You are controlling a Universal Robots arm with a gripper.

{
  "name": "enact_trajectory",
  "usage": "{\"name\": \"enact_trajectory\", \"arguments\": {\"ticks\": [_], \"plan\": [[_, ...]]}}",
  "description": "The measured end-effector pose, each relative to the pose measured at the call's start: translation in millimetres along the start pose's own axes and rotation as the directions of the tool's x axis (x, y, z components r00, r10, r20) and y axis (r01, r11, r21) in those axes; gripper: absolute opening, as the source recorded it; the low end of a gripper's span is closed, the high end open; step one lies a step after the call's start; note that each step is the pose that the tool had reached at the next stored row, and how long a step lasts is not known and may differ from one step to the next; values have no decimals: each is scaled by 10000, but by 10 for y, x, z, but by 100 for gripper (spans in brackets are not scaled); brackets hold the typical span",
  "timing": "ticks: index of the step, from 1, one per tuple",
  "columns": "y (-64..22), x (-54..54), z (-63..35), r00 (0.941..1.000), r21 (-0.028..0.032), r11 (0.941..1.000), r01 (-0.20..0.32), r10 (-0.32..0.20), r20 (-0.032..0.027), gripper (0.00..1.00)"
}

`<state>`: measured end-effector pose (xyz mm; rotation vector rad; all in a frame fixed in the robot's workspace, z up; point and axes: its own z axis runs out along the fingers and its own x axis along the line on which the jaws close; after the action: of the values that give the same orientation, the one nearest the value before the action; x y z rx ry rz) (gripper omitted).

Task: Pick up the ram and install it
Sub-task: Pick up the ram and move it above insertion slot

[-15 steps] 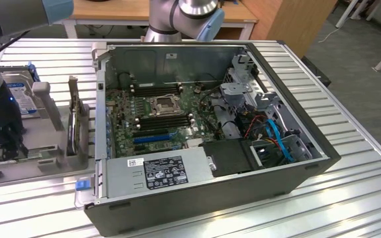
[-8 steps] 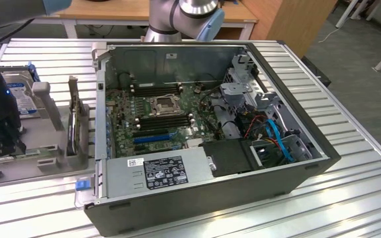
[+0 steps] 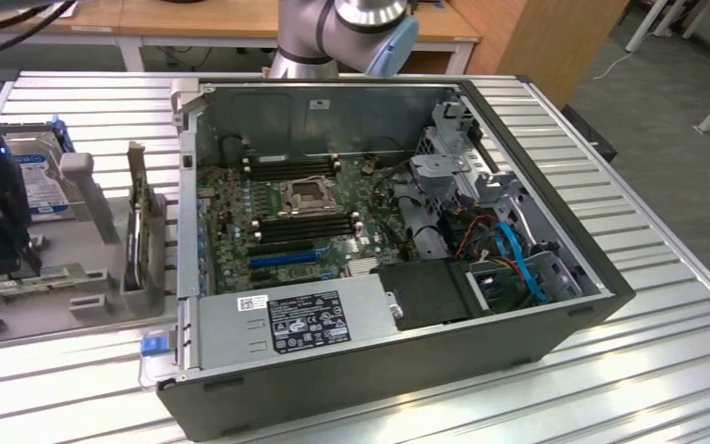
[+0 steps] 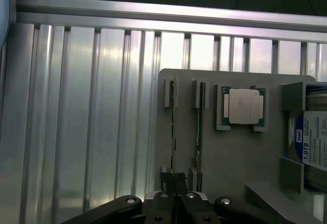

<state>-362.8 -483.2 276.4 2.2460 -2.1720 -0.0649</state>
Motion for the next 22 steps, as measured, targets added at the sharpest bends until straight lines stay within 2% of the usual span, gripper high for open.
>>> {"name": "enact_trajectory", "arguments": {"ticks": [14, 22], "plan": [[4, -7, -398, 10000, 0, 10000, 0, 0, 0, 11], [7, -10, -585, 10000, 0, 10000, 0, 0, 0, 11]]}}
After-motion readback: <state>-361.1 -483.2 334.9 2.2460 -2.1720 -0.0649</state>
